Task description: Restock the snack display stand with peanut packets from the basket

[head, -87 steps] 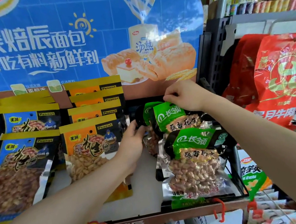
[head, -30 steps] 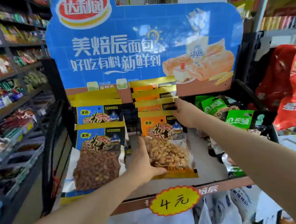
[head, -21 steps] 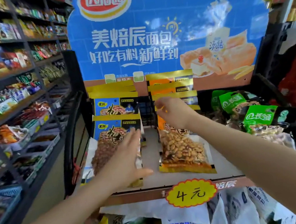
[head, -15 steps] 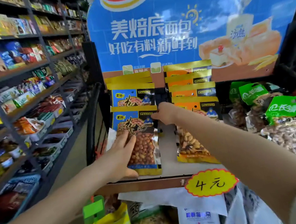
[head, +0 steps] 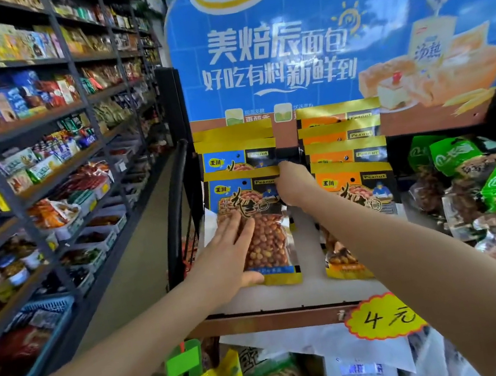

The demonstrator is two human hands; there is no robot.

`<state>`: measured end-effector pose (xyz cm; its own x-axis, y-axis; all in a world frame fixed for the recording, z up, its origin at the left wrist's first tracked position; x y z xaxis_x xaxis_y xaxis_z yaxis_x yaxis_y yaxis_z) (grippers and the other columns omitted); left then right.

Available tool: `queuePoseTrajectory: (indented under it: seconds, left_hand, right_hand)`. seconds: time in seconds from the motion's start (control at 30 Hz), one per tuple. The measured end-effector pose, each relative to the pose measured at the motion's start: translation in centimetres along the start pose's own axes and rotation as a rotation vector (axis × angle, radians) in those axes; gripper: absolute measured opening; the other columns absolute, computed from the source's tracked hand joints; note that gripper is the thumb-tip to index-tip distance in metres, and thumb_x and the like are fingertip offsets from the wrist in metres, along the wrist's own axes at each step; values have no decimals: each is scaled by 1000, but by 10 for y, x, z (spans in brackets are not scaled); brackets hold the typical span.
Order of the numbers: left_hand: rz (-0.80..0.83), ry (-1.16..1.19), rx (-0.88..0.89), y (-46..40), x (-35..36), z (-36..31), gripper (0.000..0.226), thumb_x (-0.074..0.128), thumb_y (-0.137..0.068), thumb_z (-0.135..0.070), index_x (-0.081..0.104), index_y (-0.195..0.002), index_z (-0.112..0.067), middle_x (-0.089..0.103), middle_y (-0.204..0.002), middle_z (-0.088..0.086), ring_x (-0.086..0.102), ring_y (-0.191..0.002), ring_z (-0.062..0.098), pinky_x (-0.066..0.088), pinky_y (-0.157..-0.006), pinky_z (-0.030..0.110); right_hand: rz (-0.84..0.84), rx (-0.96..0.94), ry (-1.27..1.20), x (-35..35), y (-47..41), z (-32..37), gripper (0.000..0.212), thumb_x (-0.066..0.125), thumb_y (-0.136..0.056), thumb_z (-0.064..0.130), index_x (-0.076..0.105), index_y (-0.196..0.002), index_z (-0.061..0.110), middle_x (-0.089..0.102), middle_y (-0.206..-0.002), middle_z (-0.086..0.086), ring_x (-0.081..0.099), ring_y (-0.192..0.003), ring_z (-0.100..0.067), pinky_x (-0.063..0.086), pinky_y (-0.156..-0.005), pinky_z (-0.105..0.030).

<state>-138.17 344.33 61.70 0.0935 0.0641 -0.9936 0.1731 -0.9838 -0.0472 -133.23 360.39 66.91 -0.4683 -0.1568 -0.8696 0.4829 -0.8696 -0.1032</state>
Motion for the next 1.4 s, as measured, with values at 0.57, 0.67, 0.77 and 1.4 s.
queuePoseTrajectory:
  seconds: [0.57, 0.67, 0.77, 1.4]
  left_hand:
    - [-39, 17, 64, 12, -2, 12, 90, 55, -86, -46, -6, -147, -20, -14, -157, 0, -10, -144, 15, 5, -117, 31]
    - [-69, 111, 51, 14, -4, 14, 96, 58, -83, -48, -7, -147, -19, -14, -157, -2, -9, -144, 13, 3, -116, 30]
    - [-49, 96, 46, 14, -3, 16, 97, 59, -82, -49, -7, -147, -19, -16, -156, -1, -10, -144, 14, 3, -116, 31]
    - [-67, -125, 82, 10, -16, 6, 85, 56, -82, -53, 13, -147, -19, 11, -156, 3, 13, -142, 20, 28, -111, 37]
  right_hand:
    - [-134, 74, -176, -17, -16, 1, 17, 42, -92, 5, 55, -81, 3, 55, -81, -15, 52, -70, -30, 37, -48, -28]
    - [-93, 85, -370, -8, -16, 4, 13, 51, -91, 10, 60, -85, 4, 54, -75, -12, 50, -68, -26, 40, -59, -31]
    - [6, 129, -562, 1, -12, 14, 9, 57, -89, 7, 60, -85, 1, 49, -66, -5, 49, -68, -21, 39, -65, -34]
    - [-198, 61, -161, -60, 1, 3, 27, 59, -90, 21, 53, -71, 2, 50, -67, -8, 48, -58, -23, 34, -48, -26]
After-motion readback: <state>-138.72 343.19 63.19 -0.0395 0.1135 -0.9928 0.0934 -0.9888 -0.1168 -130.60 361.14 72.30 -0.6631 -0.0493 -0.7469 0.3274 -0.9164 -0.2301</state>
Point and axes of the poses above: each hand's wrist, its own y-axis away from the middle knuckle, its own x-axis out of the palm, z = x × y, the point moved 8 cm from there along -y, towards the middle knuckle
